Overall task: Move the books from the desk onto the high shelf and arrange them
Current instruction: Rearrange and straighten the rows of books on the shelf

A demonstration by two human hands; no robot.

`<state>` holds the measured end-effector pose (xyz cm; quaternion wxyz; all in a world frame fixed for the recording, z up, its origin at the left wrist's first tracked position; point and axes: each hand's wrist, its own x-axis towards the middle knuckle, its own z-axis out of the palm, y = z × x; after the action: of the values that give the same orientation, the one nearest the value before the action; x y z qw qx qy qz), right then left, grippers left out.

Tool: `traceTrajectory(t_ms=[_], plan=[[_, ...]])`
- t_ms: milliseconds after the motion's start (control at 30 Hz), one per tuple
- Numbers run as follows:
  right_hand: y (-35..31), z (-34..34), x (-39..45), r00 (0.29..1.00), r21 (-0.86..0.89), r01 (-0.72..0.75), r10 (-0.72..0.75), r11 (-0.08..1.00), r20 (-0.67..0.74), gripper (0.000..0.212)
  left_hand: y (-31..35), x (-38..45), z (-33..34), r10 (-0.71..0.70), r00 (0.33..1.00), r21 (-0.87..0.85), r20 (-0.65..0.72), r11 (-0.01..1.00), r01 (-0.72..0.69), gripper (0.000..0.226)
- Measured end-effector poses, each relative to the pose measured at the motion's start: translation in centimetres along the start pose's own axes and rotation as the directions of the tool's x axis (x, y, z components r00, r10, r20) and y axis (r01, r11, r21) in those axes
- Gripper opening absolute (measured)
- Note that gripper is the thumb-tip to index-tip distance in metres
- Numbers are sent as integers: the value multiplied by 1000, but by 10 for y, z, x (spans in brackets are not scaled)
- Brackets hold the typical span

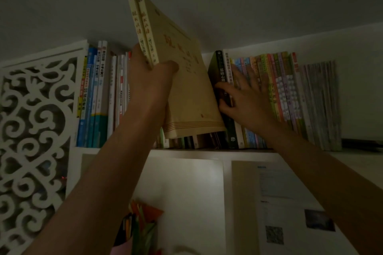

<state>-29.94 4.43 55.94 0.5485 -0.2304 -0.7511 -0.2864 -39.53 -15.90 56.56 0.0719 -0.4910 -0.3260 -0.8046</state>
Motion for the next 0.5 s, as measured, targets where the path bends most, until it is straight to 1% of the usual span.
traceTrajectory(t_ms=[167,267,500], plan=[[5,-5,-2,1000,13,5,-5,1000,4,56,-1,-6,5,-4,1000,9,-3,1000,4,53],[9,-9,-4,1000,16,11,-11,1000,11,56,0,-10,12,15,1000,14,-7,1000,-14,51],[12,-11,-5,1000,12,25,-25,1000,12,57,3,-19,24,64,998,104,-24,993,-61,44]])
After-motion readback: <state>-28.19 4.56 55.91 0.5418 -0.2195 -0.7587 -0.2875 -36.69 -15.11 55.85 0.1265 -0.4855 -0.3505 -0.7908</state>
